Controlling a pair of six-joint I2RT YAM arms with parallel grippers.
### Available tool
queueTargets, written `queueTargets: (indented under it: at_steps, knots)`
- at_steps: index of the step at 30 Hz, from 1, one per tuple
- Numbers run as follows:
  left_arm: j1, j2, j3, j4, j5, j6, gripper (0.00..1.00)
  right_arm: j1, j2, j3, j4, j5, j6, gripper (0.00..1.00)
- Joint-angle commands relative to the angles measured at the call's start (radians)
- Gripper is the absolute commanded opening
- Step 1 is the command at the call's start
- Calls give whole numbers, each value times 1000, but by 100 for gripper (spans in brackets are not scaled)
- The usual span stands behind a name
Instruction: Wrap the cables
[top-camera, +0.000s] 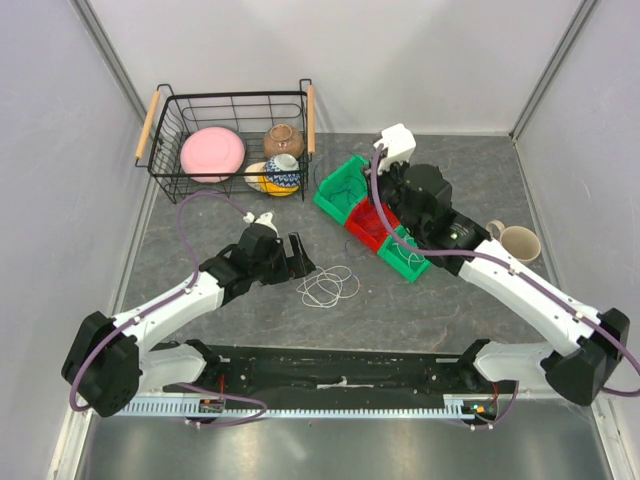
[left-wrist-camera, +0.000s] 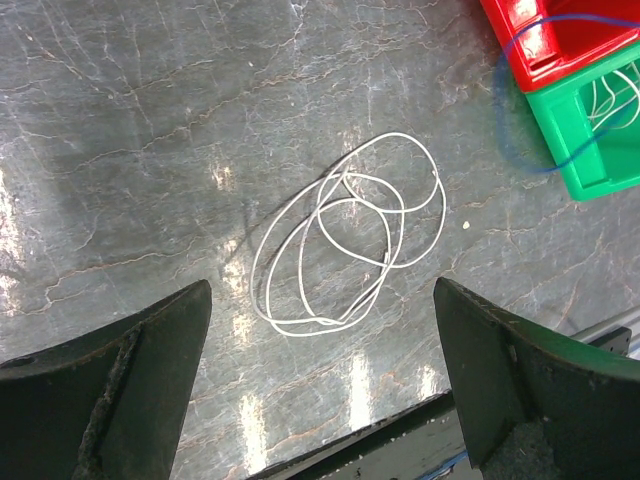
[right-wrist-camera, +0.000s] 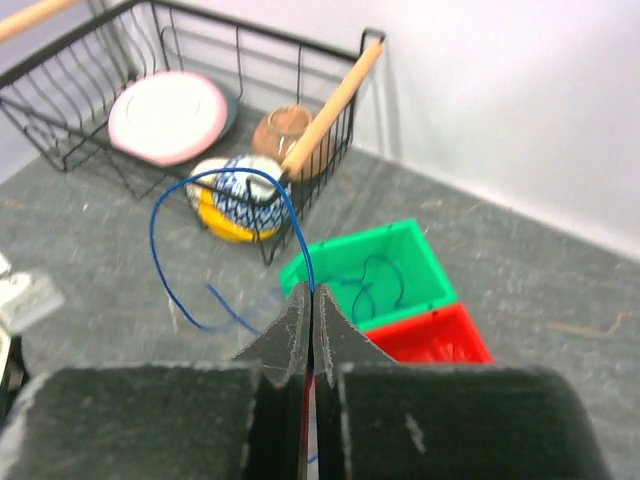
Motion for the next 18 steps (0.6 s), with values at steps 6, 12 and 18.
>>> queueTargets:
  at_steps: [6,12,18]
  knots:
    - [-1,-25,-15,43,22,-2,99,-85,209,282,161,17,-163,0]
    - [-1,-43,-32,42,10,-16,99,-151,306,382,203,-78,-187,0]
    - [-1,-46,-29,33,7,-24,99,-191,391,408,233,-194,-239,0]
